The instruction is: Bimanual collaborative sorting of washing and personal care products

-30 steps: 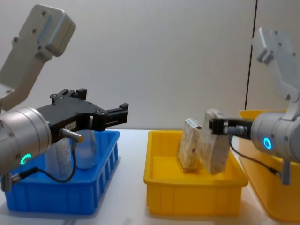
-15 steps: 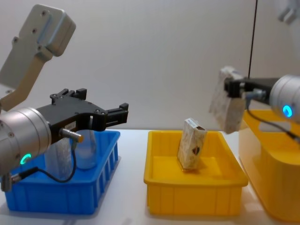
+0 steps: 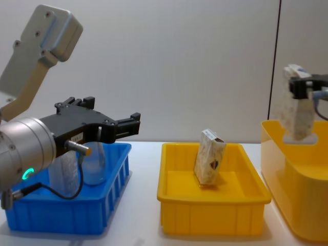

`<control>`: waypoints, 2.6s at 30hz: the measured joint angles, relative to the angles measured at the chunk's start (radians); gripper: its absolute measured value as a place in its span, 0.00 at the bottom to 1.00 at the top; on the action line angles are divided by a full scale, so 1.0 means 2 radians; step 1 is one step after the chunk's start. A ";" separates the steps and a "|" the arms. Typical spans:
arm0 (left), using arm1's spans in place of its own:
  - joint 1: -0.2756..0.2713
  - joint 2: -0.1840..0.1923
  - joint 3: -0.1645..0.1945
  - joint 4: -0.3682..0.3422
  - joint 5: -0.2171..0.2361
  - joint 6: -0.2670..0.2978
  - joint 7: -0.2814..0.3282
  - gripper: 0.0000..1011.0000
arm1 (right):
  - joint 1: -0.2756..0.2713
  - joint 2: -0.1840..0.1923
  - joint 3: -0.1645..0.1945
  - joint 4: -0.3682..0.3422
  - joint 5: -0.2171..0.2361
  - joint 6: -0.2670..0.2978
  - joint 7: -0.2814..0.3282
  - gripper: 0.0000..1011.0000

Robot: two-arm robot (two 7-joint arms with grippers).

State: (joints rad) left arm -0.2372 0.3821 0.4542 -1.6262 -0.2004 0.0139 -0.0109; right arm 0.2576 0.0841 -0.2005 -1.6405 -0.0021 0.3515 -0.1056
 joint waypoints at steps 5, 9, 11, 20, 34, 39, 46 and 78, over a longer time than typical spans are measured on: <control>0.000 0.000 0.000 0.000 0.000 0.000 0.000 0.99 | -0.005 0.007 0.009 -0.008 -0.005 0.019 -0.001 0.29; 0.000 0.000 0.000 0.000 0.000 0.000 0.000 0.99 | -0.009 0.011 0.015 -0.011 -0.006 0.032 0.000 0.29; 0.000 0.000 0.000 0.000 0.000 0.000 0.000 0.99 | -0.010 0.013 0.019 -0.012 -0.006 0.038 0.001 0.29; 0.000 0.000 0.000 0.000 0.000 0.000 0.000 0.99 | -0.016 0.018 0.029 -0.012 -0.005 0.051 0.011 0.45; 0.000 0.000 0.000 0.000 0.000 0.000 0.000 0.99 | -0.024 0.020 0.037 -0.012 -0.002 0.047 0.027 0.88; 0.000 0.000 0.000 0.000 0.000 0.000 0.000 0.99 | -0.027 0.022 0.038 -0.016 0.002 0.034 0.038 0.99; 0.000 0.000 0.000 0.000 0.000 0.000 0.000 0.99 | -0.032 0.024 0.036 -0.023 0.012 0.007 0.061 0.99; 0.017 0.003 -0.020 -0.022 0.036 0.046 0.051 0.99 | -0.041 0.025 0.031 -0.039 0.025 -0.033 0.097 0.99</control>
State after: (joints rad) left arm -0.2032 0.3875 0.4133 -1.6707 -0.1282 0.1053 0.0918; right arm 0.1762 0.1332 -0.1379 -1.7177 0.0475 0.2847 0.0889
